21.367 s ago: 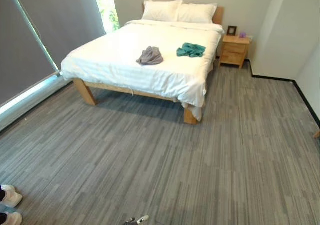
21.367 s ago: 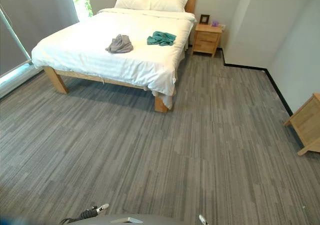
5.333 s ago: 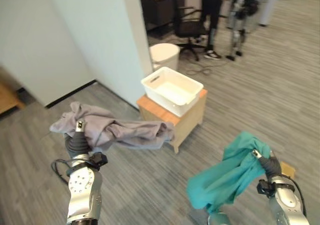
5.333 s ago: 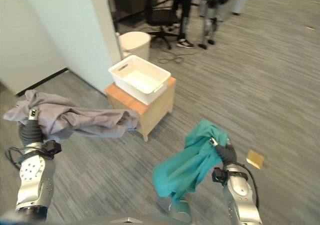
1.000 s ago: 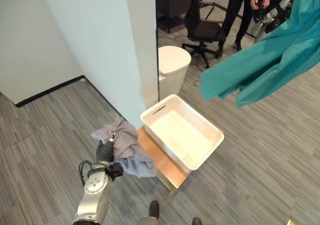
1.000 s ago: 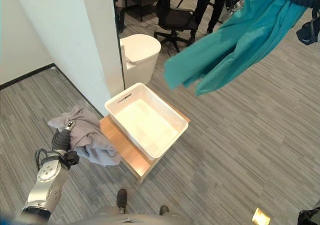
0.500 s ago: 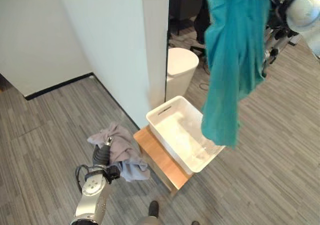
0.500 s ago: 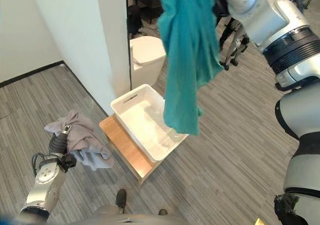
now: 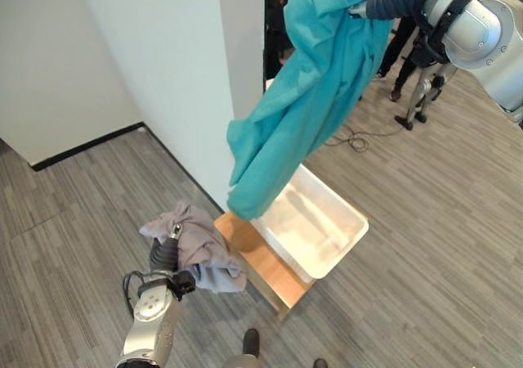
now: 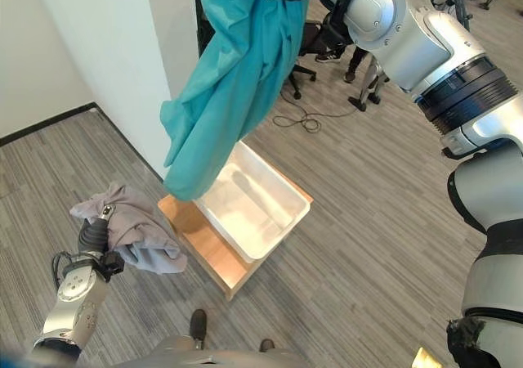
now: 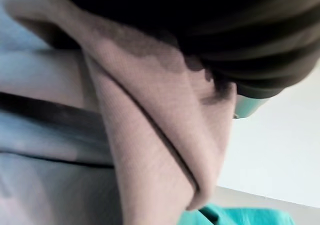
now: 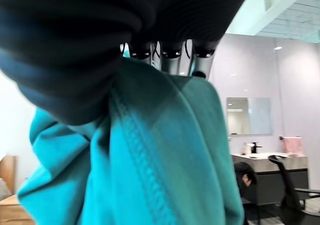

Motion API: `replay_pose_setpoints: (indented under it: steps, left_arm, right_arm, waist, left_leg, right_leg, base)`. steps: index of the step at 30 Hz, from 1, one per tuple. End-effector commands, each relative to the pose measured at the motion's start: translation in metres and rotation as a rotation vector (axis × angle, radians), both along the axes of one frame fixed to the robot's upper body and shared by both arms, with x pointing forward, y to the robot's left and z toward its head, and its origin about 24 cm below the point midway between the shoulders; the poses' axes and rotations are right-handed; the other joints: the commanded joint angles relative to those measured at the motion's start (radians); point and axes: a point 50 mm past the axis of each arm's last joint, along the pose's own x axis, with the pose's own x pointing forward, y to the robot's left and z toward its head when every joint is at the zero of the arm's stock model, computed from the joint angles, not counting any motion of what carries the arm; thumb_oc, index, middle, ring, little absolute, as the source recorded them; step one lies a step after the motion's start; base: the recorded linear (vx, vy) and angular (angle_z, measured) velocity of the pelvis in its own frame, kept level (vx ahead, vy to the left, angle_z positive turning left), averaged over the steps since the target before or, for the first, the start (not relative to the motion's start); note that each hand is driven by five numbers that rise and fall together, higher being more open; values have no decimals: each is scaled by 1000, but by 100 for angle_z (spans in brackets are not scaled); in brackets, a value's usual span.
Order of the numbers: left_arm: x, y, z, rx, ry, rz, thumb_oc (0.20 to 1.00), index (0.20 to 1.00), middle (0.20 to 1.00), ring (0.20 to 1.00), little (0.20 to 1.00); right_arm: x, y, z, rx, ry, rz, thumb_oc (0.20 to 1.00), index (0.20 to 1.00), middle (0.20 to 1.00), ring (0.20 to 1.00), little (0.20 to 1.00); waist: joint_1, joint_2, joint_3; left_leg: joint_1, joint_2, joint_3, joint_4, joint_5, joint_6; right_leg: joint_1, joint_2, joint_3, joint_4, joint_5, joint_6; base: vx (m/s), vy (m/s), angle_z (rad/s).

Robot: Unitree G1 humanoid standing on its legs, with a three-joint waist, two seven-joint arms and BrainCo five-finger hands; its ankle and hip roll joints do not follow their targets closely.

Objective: Pick up bed clothes into laundry basket.

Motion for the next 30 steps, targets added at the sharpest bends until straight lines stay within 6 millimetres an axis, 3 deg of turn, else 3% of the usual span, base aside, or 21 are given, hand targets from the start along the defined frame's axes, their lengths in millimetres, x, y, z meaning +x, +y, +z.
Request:
replay_pose_setpoints:
  steps: [1,5,11,16,24,25,26,27,28,30]
  left_arm:
    - [12,10,49,68,-238,1,200,200,200,200,200]
    - [13,10,52,73,-250,2,200,200,200,200,200]
    - [15,7,59,73,-287,0,200,200,200,200,200]
    - [16,5,62,78,-300,-6,200,200,200,200,200]
    - [15,2,59,71,-290,-10,200,200,200,200,200]
    - [15,1,58,65,-288,-13,200,200,200,200,200]
    - [15,1,58,66,-287,-14,200,200,200,200,200]
    - [16,-2,58,62,-289,-25,200,200,200,200,200]
    - [16,-2,58,63,-288,-25,200,200,200,200,200]
    - [16,-3,58,58,-289,-33,200,200,200,200,200]
  right_arm:
    - [-3,-29,21,17,-81,-119,200,200,200,200,200]
    - [-2,-26,14,2,-67,-111,200,200,200,200,200]
    - [-9,1,-7,-43,-22,24,200,200,200,200,200]
    - [-12,9,-27,-73,46,81,200,200,200,200,200]
    - [-4,-4,-55,-32,142,59,200,200,200,200,200]
    - [3,-12,-71,-12,188,24,200,200,200,200,200]
    - [3,-13,-72,-11,188,23,200,200,200,200,200]
    - [11,-22,-93,-24,245,-36,200,200,200,200,200]
    - [12,-22,-94,-24,245,-36,200,200,200,200,200]
    - [22,-31,-119,-33,306,-112,200,200,200,200,200]
  waist:
    - [28,3,-45]
    - [31,5,-40]
    - [31,10,-34]
    - [32,12,-25]
    - [32,21,-12]
    - [33,25,-8]
    - [34,24,-9]
    - [37,29,-3]
    - [37,29,-3]
    - [46,37,2]
  left_leg:
    - [79,25,37,6,-102,-36]
    - [74,22,35,6,-101,-35]
    - [70,20,35,6,-103,-32]
    - [67,17,34,6,-103,-30]
    - [63,13,34,6,-104,-27]
    - [62,12,34,6,-105,-26]
    - [62,12,34,6,-105,-26]
    - [60,10,34,6,-105,-24]
    - [60,10,35,6,-105,-24]
    - [57,9,31,6,-105,-23]
  right_leg:
    - [-107,-23,24,37,116,51]
    - [-112,-25,20,38,117,51]
    - [-116,-26,21,38,115,50]
    - [-118,-27,20,40,112,50]
    - [-125,-31,21,42,113,51]
    - [-127,-31,22,43,113,51]
    - [-127,-32,23,43,113,51]
    - [-130,-32,22,45,112,51]
    - [-130,-32,22,45,111,51]
    - [-131,-34,20,45,111,51]
  base:
    - [0,0,0]
    - [0,0,0]
    - [0,0,0]
    - [0,0,0]
    - [0,0,0]
    - [0,0,0]
    - [0,0,0]
    - [0,0,0]
    - [0,0,0]
    - [0,0,0]
